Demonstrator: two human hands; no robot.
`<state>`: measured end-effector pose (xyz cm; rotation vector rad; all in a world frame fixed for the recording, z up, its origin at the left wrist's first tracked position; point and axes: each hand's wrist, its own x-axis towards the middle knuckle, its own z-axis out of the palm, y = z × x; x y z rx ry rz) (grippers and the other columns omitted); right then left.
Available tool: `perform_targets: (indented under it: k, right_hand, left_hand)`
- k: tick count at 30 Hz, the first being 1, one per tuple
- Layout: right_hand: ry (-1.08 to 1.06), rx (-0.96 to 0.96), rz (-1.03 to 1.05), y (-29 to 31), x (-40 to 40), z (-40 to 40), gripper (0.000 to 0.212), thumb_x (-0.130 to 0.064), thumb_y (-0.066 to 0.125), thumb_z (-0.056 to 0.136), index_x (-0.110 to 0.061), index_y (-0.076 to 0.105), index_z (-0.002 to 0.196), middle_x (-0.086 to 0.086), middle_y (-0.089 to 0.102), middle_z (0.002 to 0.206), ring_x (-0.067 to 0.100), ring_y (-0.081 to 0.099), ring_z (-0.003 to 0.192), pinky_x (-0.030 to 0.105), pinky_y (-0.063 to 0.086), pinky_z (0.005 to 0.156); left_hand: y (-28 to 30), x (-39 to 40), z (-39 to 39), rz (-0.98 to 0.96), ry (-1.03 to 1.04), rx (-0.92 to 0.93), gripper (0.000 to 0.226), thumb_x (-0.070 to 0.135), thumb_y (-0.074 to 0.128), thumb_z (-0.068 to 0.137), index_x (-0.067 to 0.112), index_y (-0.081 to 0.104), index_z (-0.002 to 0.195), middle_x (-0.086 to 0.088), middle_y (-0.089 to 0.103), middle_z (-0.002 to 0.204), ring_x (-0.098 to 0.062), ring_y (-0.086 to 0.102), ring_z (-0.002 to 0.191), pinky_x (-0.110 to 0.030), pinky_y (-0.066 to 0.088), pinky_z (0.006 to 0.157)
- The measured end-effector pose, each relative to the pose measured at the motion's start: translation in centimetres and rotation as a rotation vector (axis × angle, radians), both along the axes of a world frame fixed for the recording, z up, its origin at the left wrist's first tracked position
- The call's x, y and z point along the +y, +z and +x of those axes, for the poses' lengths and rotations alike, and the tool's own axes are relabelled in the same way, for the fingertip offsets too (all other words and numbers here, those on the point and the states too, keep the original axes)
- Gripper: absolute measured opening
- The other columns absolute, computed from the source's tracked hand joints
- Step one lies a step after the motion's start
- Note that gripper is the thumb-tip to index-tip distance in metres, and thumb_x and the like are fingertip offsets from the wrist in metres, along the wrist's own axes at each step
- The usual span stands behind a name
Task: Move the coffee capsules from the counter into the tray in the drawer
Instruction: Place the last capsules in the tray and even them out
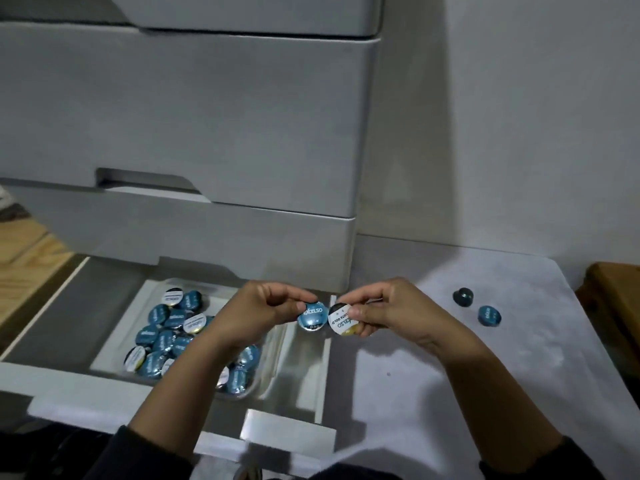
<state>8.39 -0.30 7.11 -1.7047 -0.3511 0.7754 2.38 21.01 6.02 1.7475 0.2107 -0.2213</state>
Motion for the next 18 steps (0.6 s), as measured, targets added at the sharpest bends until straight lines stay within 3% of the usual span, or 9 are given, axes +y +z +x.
perform_targets:
  k: [4,7,12,18]
  right_hand:
    - [0.047,0.034,-0.013,-0.7,6.6,-1.7,0.021,0.002,0.062,0.084,-0.003,0.066,0.103,0.012,0.067,0.074,0.005,0.062,0.051,0.014,0.052,0.055]
    - [0.014,0.018,-0.080,-1.9,12.0,-2.7,0.019,-0.002,0.062,0.085,-0.009,0.067,0.101,0.011,0.069,0.078,0.007,0.063,0.056,0.016,0.055,0.061]
    - [-0.191,0.027,-0.197,-5.1,19.2,-2.7,0.021,-0.004,0.058,0.087,-0.008,0.065,0.107,0.009,0.068,0.076,0.010,0.062,0.059,0.027,0.056,0.071]
    - [-0.383,0.011,-0.294,-7.2,22.9,-2.0,0.016,-0.007,0.059,0.087,-0.021,0.065,0.093,0.005,0.068,0.076,0.014,0.064,0.068,0.034,0.057,0.080]
  left_hand:
    - [-0.7,7.8,-1.8,0.077,0.006,0.047,0.023,0.003,0.064,0.082,0.023,0.074,0.084,0.007,0.076,0.084,-0.004,0.068,0.079,-0.011,0.051,0.068]
    - [-1.8,13.1,-2.1,0.107,0.073,0.079,0.024,0.004,0.064,0.083,0.025,0.075,0.079,0.004,0.075,0.083,-0.010,0.066,0.080,-0.016,0.050,0.067]
    - [-3.8,18.8,-0.6,0.181,0.126,0.078,0.019,0.010,0.064,0.084,0.026,0.074,0.084,-0.002,0.075,0.088,-0.022,0.068,0.087,-0.036,0.054,0.079]
    - [-5.5,20.3,1.5,0.214,0.095,0.120,0.018,0.012,0.059,0.088,0.025,0.072,0.086,-0.003,0.072,0.097,-0.015,0.065,0.086,-0.021,0.050,0.071]
